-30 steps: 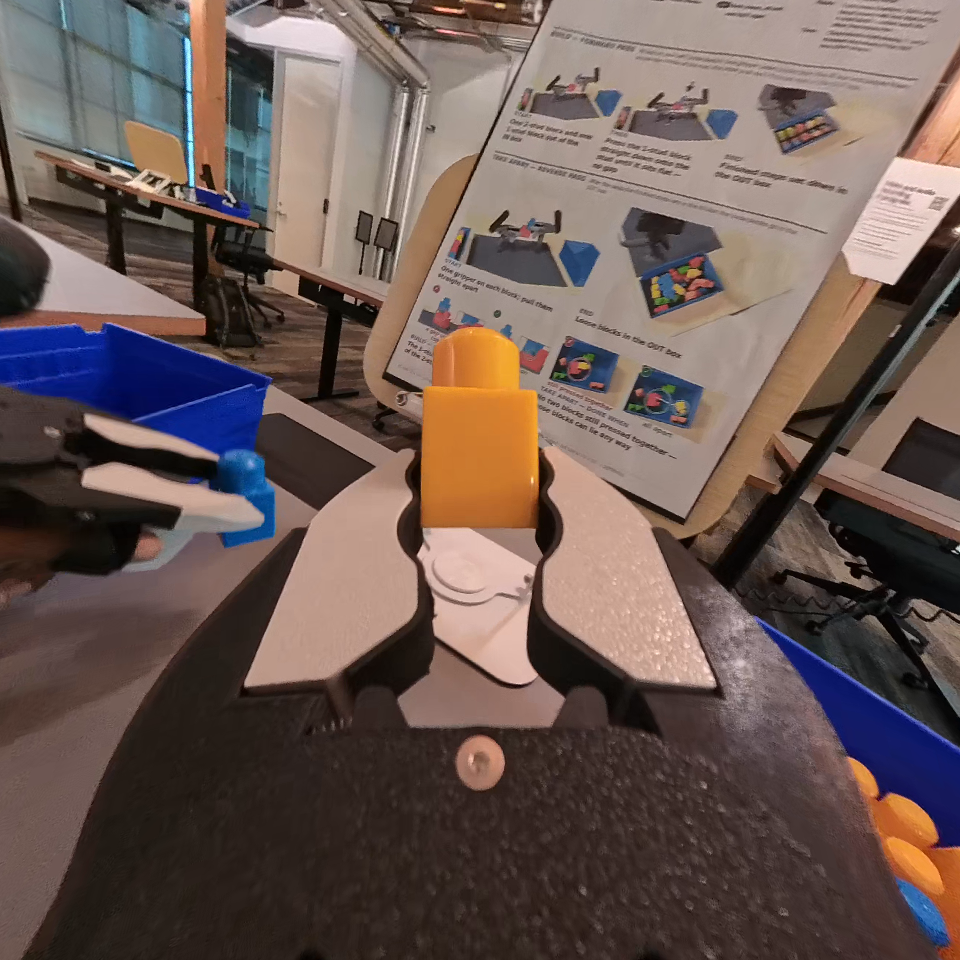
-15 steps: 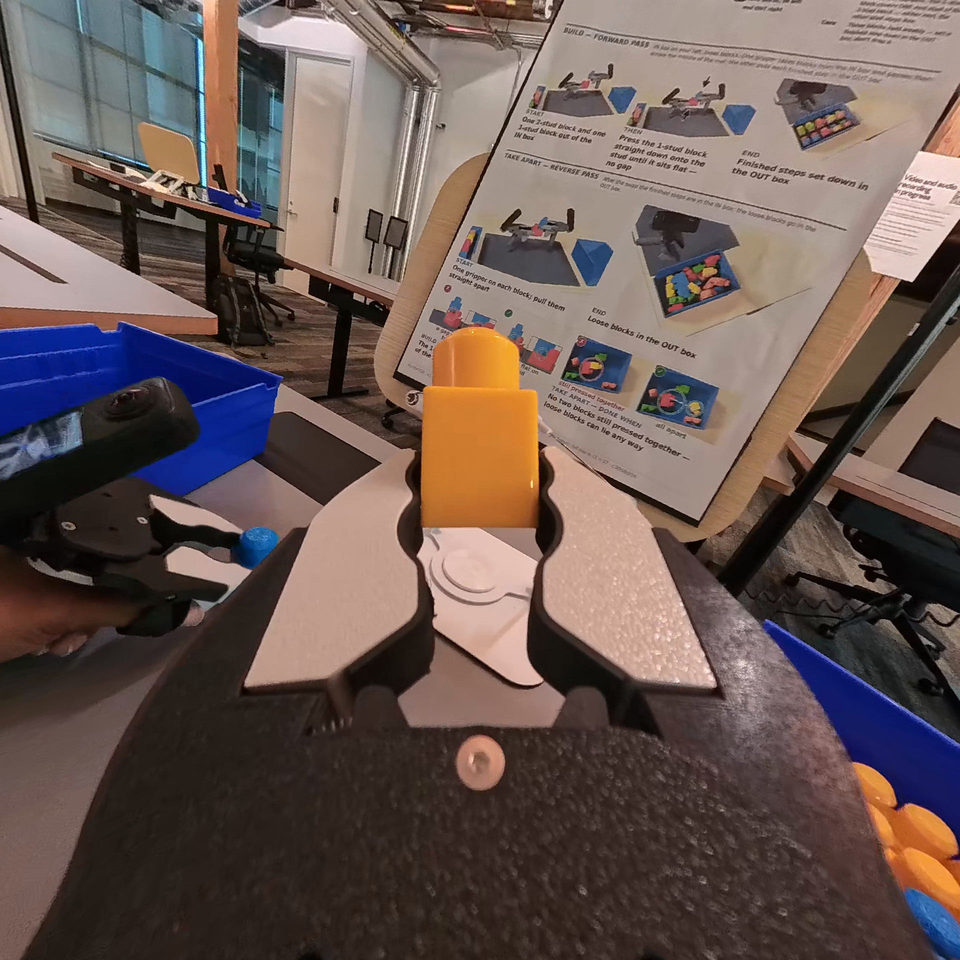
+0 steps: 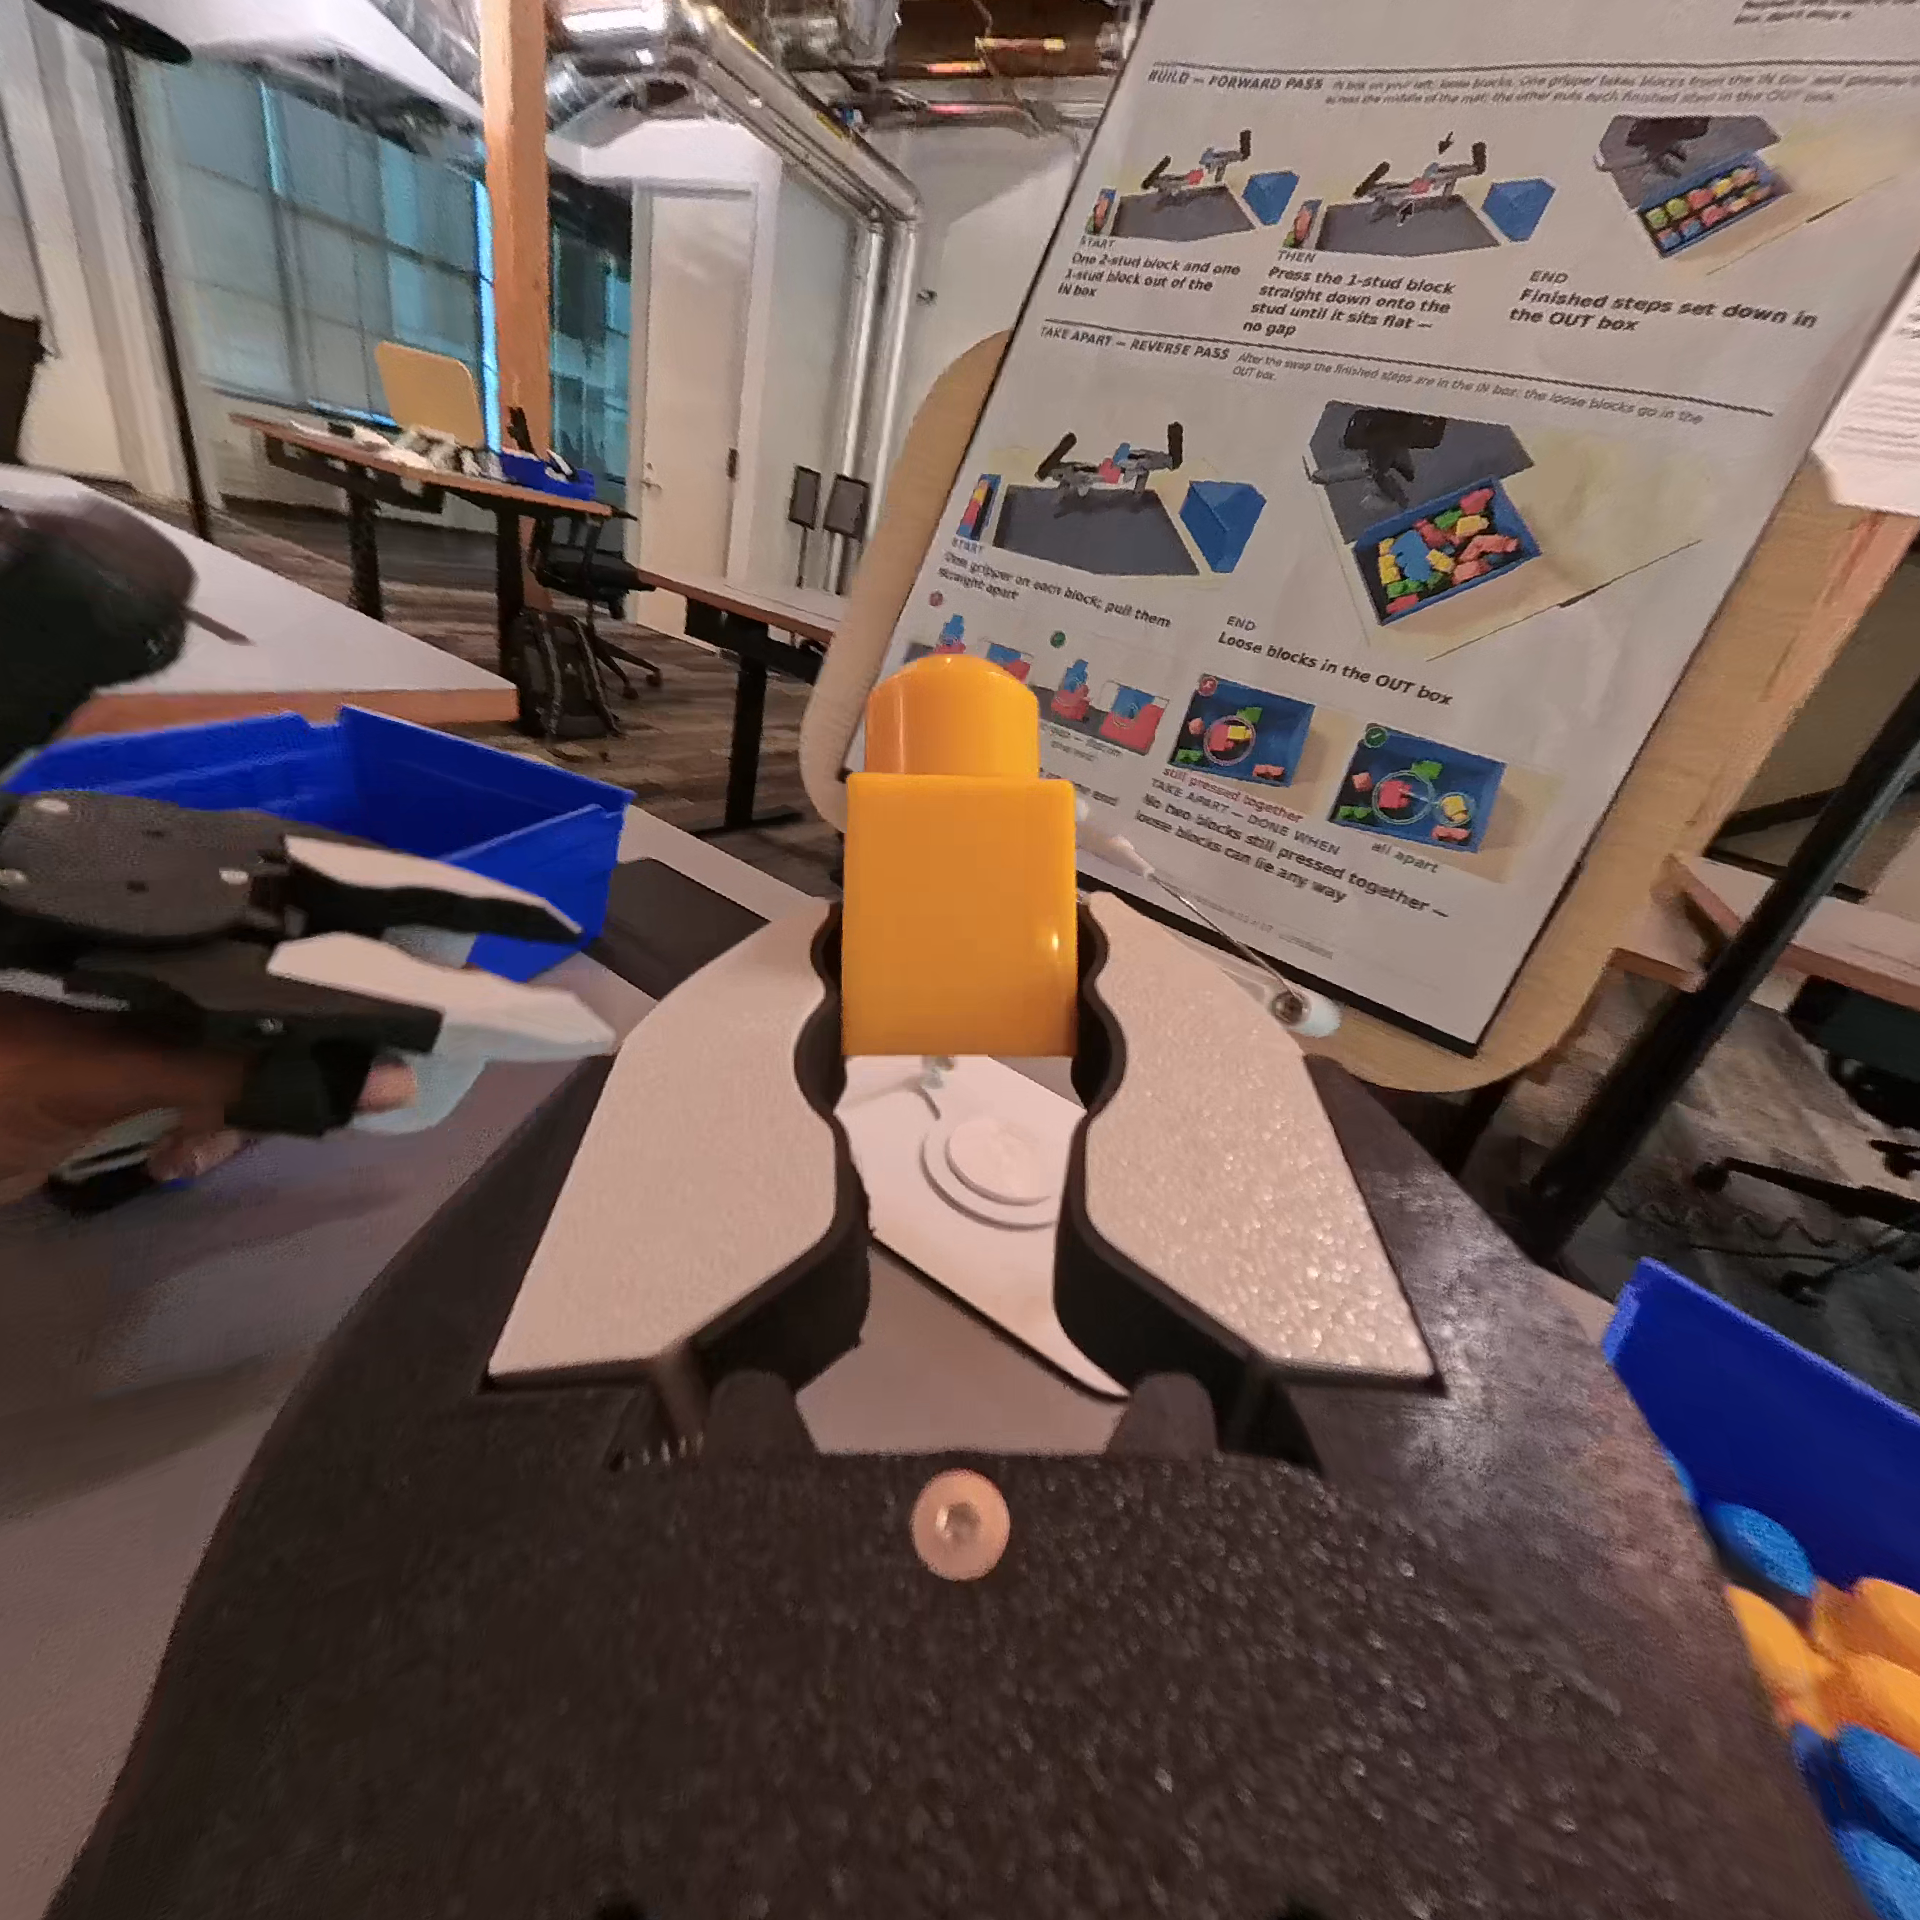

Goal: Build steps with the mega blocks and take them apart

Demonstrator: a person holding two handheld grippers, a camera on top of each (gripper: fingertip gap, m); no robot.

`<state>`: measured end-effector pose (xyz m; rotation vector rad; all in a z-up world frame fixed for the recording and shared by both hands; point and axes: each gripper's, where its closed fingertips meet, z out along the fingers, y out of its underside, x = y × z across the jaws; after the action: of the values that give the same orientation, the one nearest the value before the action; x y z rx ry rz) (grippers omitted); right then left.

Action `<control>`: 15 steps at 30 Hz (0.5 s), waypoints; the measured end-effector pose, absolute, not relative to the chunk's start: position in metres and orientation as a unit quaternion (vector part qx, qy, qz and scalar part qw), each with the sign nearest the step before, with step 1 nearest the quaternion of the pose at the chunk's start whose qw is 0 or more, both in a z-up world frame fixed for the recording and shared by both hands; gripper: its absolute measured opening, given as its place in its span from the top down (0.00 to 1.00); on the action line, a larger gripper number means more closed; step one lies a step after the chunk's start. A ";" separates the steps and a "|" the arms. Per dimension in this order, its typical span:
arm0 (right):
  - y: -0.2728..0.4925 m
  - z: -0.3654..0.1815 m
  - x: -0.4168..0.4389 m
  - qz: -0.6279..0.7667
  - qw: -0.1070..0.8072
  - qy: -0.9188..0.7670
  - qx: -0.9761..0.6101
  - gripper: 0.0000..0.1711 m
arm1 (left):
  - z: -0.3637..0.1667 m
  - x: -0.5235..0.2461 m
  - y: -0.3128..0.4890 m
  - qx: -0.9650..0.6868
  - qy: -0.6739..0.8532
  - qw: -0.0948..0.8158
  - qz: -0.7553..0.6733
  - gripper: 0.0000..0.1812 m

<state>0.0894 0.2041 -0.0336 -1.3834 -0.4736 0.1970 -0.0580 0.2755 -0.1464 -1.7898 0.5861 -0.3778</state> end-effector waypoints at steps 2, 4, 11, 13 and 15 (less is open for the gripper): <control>0.201 -0.032 0.084 0.136 0.738 -0.217 -0.624 0.76 | -0.116 -0.047 0.261 -0.732 0.263 0.581 -0.239 0.67; 0.192 -0.026 0.072 0.215 0.736 -0.225 -0.601 0.76 | -0.092 -0.034 0.241 -0.697 0.278 0.571 -0.334 0.67; 0.147 0.000 0.035 0.487 0.681 -0.244 -0.489 0.76 | -0.035 -0.002 0.165 -0.532 0.352 0.531 -0.558 0.67; 0.139 0.001 0.026 0.520 0.664 -0.255 -0.473 0.76 | -0.027 0.003 0.150 -0.510 0.368 0.525 -0.574 0.68; 0.131 0.001 0.017 0.546 0.649 -0.264 -0.460 0.76 | -0.024 0.009 0.139 -0.501 0.387 0.520 -0.574 0.69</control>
<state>0.0172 0.1314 0.0014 -1.0446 -0.5996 1.2402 0.0092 0.1386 -0.0242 -1.2003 0.9271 -1.3752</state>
